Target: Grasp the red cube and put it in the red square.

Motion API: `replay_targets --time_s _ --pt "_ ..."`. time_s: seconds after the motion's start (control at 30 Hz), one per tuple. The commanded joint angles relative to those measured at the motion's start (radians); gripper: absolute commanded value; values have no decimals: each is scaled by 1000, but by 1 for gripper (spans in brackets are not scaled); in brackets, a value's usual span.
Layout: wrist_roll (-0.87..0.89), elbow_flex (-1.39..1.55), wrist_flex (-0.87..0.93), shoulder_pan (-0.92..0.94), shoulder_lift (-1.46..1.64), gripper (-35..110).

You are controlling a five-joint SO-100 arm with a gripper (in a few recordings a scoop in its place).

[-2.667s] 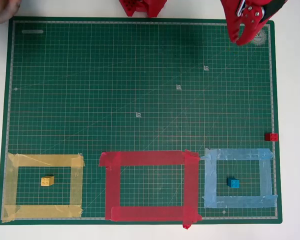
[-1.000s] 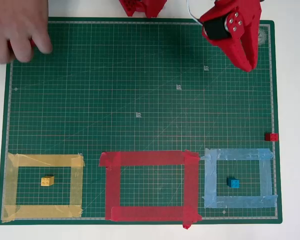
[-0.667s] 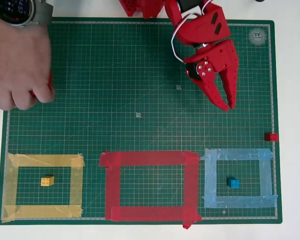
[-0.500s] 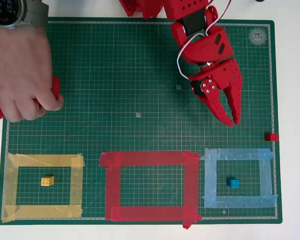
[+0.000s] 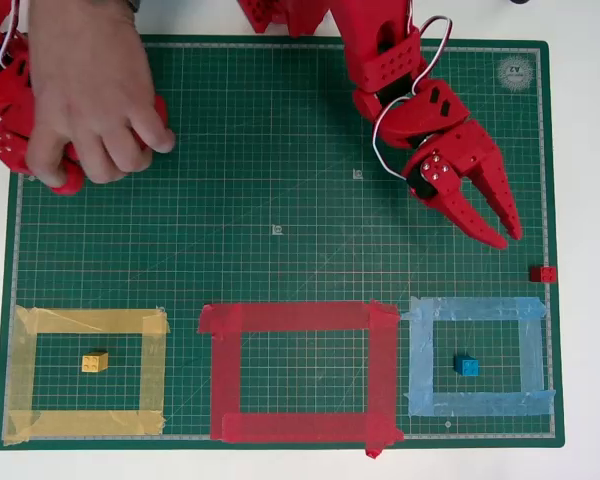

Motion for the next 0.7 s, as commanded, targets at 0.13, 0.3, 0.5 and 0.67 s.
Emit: replay_targets --time_s 0.13,0.3,0.5,0.67 --pt "179 -207 -78 -77 -259 7" --pt "178 -600 21 -103 -494 7" --pt "133 -669 167 -121 -506 8" --pt "72 -681 261 -127 -477 12"
